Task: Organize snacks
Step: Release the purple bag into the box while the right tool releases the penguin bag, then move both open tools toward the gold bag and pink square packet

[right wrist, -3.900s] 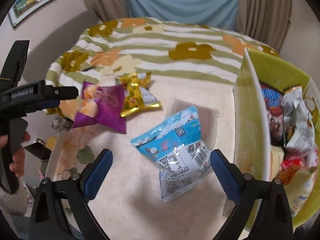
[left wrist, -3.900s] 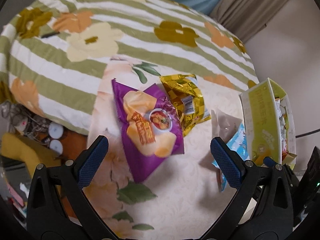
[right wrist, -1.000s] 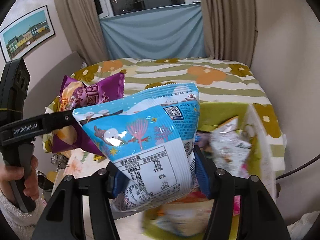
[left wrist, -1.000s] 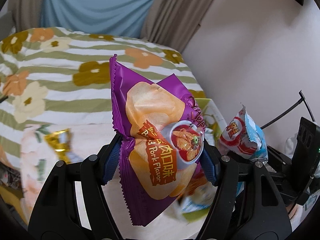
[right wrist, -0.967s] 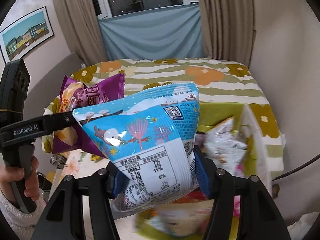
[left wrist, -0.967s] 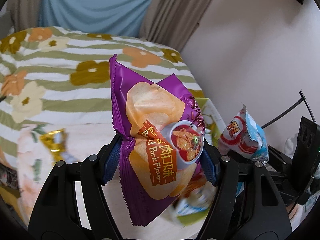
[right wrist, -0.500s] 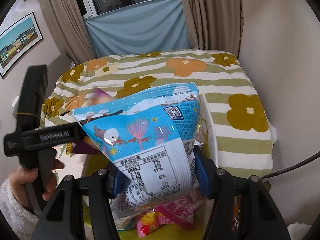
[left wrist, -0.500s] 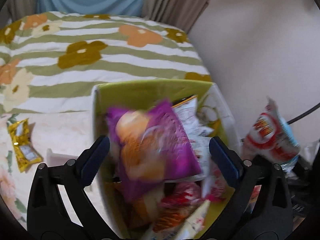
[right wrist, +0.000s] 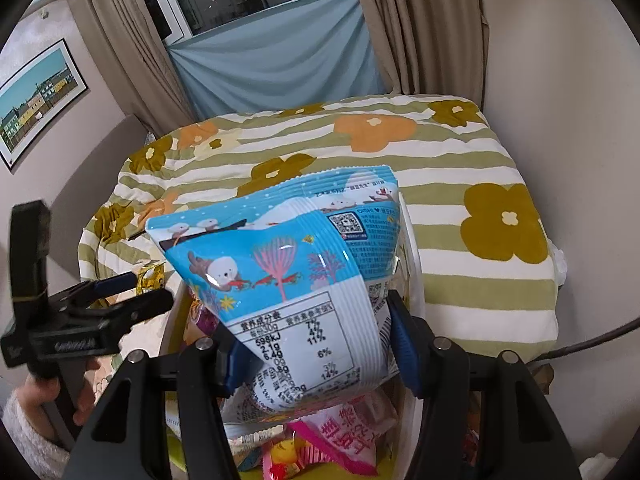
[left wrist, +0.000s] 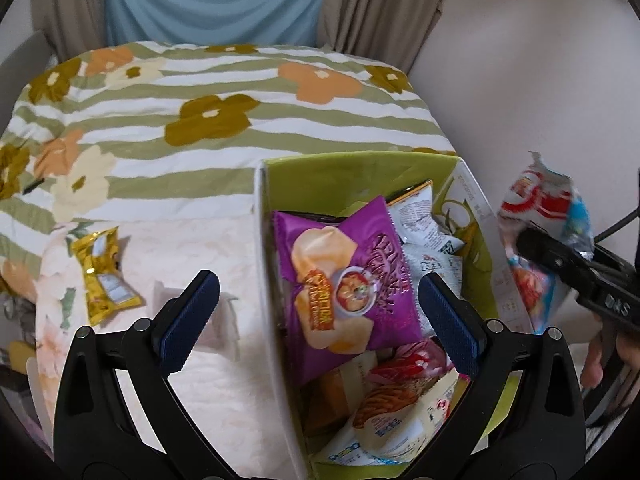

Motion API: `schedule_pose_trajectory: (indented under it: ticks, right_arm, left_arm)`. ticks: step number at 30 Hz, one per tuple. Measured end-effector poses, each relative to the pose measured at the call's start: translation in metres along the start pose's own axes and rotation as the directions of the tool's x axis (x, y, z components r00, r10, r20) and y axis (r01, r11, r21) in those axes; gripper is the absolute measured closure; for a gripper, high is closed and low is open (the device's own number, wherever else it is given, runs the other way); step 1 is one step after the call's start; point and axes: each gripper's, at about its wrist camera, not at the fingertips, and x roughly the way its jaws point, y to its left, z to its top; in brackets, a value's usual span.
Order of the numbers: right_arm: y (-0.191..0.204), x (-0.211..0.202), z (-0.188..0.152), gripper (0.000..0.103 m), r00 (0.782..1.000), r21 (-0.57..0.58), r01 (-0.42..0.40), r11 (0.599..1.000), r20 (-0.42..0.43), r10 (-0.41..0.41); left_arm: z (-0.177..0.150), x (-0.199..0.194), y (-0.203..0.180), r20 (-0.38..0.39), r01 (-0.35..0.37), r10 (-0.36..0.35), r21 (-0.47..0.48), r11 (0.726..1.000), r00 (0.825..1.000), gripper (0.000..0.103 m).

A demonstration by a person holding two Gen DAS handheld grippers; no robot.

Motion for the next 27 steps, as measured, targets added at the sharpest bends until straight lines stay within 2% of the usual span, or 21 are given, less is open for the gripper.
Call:
schedule_pose_trajectory:
  ticks: [6, 9, 11, 13, 15, 21, 27]
  right_arm:
    - [-0.004, 0.035, 0.015, 0.047, 0.998, -0.001, -0.014, 1.0, -0.067, 0.014]
    - [-0.008, 0.05, 0.019, 0.044, 0.996, -0.003, 0.008, 1.0, -0.091, -0.008]
    - [-0.013, 0.056, 0.019, 0.035, 0.995, 0.01, 0.014, 1.0, -0.099, -0.013]
    - [-0.017, 0.055, 0.019, 0.014, 0.997, 0.031, 0.001, 1.0, -0.081, 0.002]
    - [-0.02, 0.052, 0.017, 0.01, 0.998, 0.05, -0.01, 0.999, -0.061, 0.013]
    - [-0.022, 0.044, 0.007, 0.009, 0.999, 0.053, 0.001, 0.999, -0.035, 0.001]
    - [-0.018, 0.027, 0.004, 0.008, 1.0, 0.046, 0.004, 0.999, -0.007, -0.004]
  left_arm:
    - [-0.001, 0.003, 0.004, 0.002, -0.035, 0.035, -0.007, 0.999, 0.999, 0.004]
    - [-0.002, 0.005, -0.001, 0.006, -0.064, 0.064, 0.009, 0.998, 0.998, 0.004]
    - [-0.003, 0.005, -0.005, 0.008, -0.083, 0.083, 0.028, 0.996, 0.997, 0.004]
    - [-0.005, 0.006, -0.006, 0.005, -0.097, 0.097, 0.043, 0.994, 0.995, 0.004]
    - [-0.007, 0.008, -0.006, 0.0, -0.103, 0.103, 0.045, 0.994, 0.995, 0.004]
    - [-0.013, 0.008, -0.002, -0.013, -0.093, 0.094, 0.035, 0.995, 0.995, 0.004]
    - [-0.016, -0.012, -0.002, 0.02, -0.088, 0.087, 0.043, 0.995, 0.996, 0.004]
